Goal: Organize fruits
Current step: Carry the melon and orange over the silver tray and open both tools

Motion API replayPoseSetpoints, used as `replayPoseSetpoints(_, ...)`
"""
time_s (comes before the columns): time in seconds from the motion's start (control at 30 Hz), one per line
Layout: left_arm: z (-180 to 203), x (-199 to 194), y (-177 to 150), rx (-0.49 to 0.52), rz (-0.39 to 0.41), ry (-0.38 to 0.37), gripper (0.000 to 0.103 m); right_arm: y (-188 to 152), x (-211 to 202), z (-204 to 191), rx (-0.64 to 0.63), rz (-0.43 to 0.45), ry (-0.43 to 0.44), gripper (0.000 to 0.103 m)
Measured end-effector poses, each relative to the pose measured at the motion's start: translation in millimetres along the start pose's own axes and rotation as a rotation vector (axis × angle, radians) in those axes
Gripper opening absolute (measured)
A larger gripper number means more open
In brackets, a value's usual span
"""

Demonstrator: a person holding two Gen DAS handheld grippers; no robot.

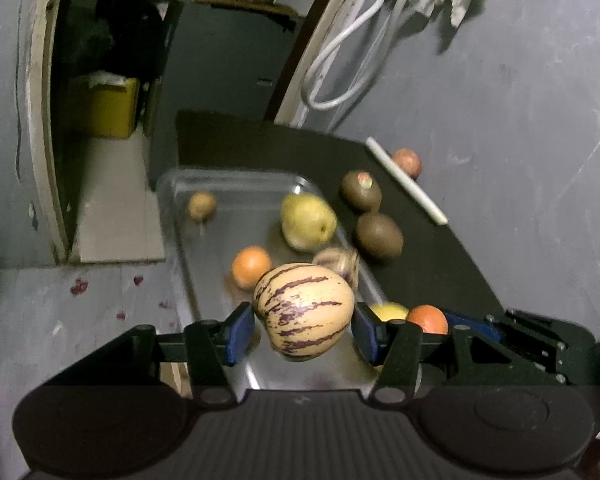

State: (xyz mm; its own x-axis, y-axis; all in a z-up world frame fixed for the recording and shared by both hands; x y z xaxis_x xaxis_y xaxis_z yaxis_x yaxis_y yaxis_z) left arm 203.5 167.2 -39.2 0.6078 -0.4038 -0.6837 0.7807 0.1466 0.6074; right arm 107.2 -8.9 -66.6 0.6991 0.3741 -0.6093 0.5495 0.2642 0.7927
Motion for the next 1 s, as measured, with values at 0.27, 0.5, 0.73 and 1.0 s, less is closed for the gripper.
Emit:
replayPoseSetpoints(0.27, -14, 7, -27, -0.015, -0.084, 0.023, 0.057, -17, 11, -18, -0.042, -0.118, 0.038, 0.035)
replayPoseSetpoints(0.5, -17, 16, -33, -0.002, -0.138, 0.058, 0.058, -29, 22, -10, 0.053, -0.189, 0.002, 0.035)
replayPoseSetpoints(0.73, -11, 22, -30, 0.026, -0.154, 0.077, 0.058, -28, 30, -6, 0.117, -0.216, -0.019, 0.035)
replayPoseSetpoints(1.0, -3, 30, -29, 0.067, -0.192, 0.100, 0.058, -23, 36, -2, 0.168, -0.249, -0.040, 0.036)
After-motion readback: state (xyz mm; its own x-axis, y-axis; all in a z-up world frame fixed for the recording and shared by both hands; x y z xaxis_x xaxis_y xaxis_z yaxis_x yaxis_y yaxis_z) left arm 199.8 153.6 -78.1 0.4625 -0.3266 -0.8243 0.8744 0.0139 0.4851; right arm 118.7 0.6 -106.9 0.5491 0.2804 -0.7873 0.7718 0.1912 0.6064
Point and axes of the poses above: each gripper's, at about its wrist camera, not at the fingertips, and x roughly the way its jaws point, z to its right, y to its top, the point moved 3 cm from there along x, roughly the way its jaws point, and after that the axes turned 1 degree about -z, right-handed, at the moved point
